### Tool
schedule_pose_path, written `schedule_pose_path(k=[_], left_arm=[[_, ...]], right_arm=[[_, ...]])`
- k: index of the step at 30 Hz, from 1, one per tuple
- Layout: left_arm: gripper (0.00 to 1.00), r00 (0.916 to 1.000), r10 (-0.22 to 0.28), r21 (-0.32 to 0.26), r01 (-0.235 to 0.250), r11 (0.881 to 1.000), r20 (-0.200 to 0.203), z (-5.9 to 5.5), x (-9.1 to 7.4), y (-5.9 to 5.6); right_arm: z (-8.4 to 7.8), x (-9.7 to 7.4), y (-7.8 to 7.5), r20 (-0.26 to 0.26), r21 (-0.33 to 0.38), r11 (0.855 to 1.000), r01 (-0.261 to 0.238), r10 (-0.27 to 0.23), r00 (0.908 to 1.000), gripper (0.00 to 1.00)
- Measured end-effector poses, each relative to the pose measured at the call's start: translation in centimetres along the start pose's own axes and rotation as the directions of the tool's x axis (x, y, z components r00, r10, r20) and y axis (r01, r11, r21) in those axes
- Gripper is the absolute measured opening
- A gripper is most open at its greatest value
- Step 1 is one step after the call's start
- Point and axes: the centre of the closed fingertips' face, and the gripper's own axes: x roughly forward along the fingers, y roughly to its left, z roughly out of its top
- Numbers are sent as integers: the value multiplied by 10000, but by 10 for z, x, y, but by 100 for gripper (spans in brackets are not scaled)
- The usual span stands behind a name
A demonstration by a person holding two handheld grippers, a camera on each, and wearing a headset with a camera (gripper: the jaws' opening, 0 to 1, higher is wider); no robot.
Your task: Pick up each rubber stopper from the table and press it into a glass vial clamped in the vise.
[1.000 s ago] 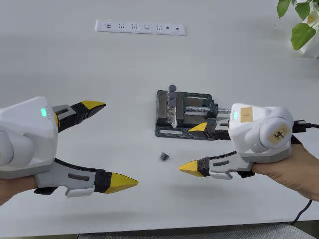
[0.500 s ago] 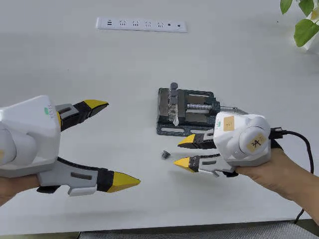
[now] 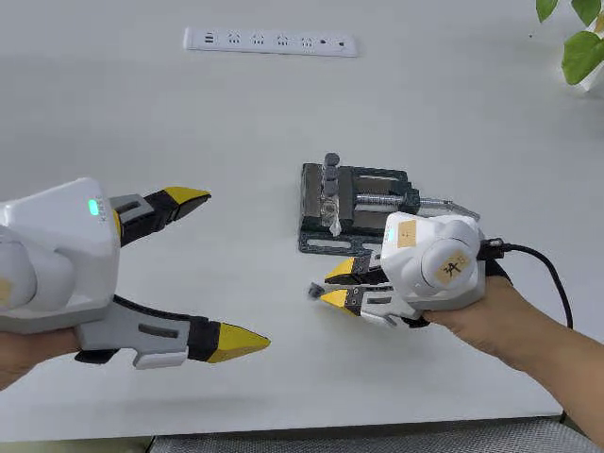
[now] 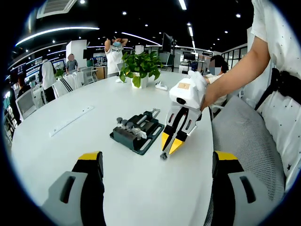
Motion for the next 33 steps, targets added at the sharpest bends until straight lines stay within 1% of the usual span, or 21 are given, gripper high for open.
schedule_pose_path(k=[11,23,33], left_arm=[[95,10000,-22,-33,22,10000,0,-1,1,-1],[95,10000,-81,-4,81,10000,14,0,2,-2],[94,9999,-151,36,151,9999,36,2,4,-3]], right_arm=[[-2,6,-2,-98,-84,10000,21,-22,9999,0],[-3,6,-2,-140,-86,9996,276,-277,9995,0],[-2,5,-1,-203,-258,9983,526,-532,9984,0]])
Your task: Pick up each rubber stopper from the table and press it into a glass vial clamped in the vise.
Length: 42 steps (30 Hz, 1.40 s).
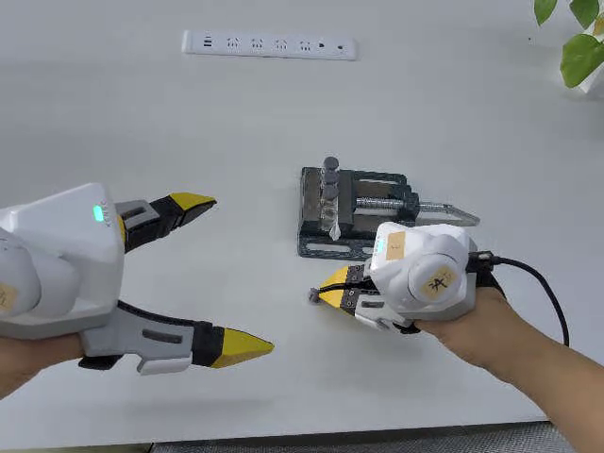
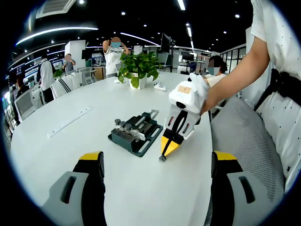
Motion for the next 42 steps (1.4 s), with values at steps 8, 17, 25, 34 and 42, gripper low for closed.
schedule_pose_path(k=[8,17,25,34,42], left_arm=[[94,10000,-29,23,29,10000,39,2,0,-1],[94,9999,7,104,-8,9999,145,8,3,-3],[91,9989,156,241,-166,9996,433,21,5,-2],[82,9916,750,438,-799,9958,1051,44,10,4],[66,9852,1248,658,-1331,9889,1178,56,18,3]], right_arm=[[6,-7,-4,211,240,9995,221,-226,9995,0],[22,-30,-9,681,636,9960,632,-675,9954,0],[44,-61,-19,1219,1140,9860,1214,-1352,9833,0],[69,-95,-27,1781,1994,9658,1658,-2021,9630,0],[87,-117,-25,2076,2699,9432,1935,-2532,9449,0]])
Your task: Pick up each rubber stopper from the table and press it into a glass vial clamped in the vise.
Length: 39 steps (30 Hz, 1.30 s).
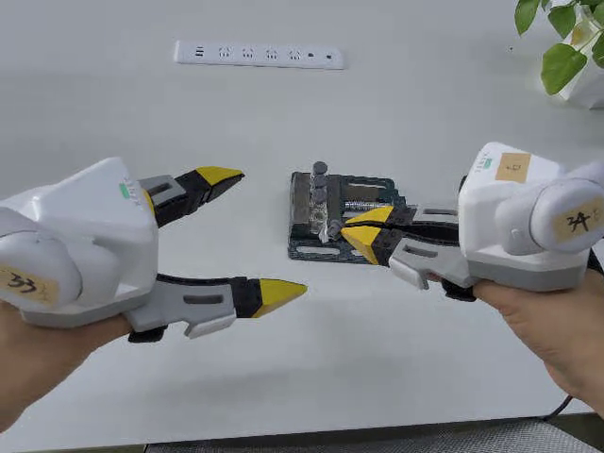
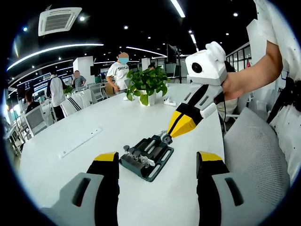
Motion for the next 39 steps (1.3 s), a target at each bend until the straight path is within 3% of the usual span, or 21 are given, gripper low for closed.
schedule_pose_path(k=[5,11,17,39], left_arm=[[54,9994,344,290,-347,9990,96,6,7,-4],[40,9978,459,294,-473,9984,480,18,14,-11],[28,9978,413,499,-439,9978,523,18,20,-17],[7,9963,502,741,-553,9957,692,22,24,-15]], right_arm=[[7,-6,0,111,387,9986,350,-355,9993,0],[10,-6,0,242,693,9965,473,-491,9985,0],[18,-9,2,390,877,9949,505,-541,9978,0],[27,-8,8,694,1213,9916,454,-541,9961,0]])
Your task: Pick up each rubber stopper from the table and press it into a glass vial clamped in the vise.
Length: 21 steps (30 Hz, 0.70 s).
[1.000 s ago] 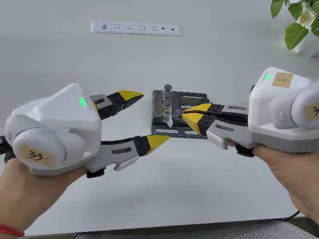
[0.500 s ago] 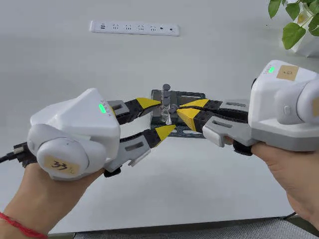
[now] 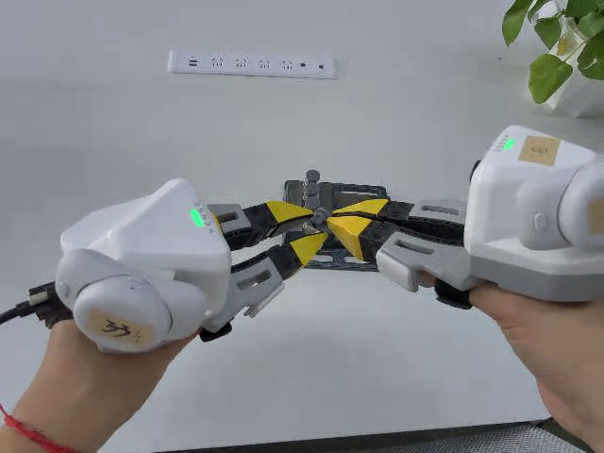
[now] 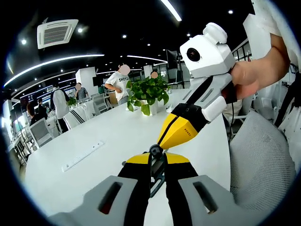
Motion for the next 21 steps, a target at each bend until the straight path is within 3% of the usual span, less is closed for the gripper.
schedule_pose_path(k=[21], left_arm=[[6,9998,-107,-253,112,9996,195,6,-3,1]], right_arm=[[3,-2,1,170,426,9991,-40,33,9999,0]])
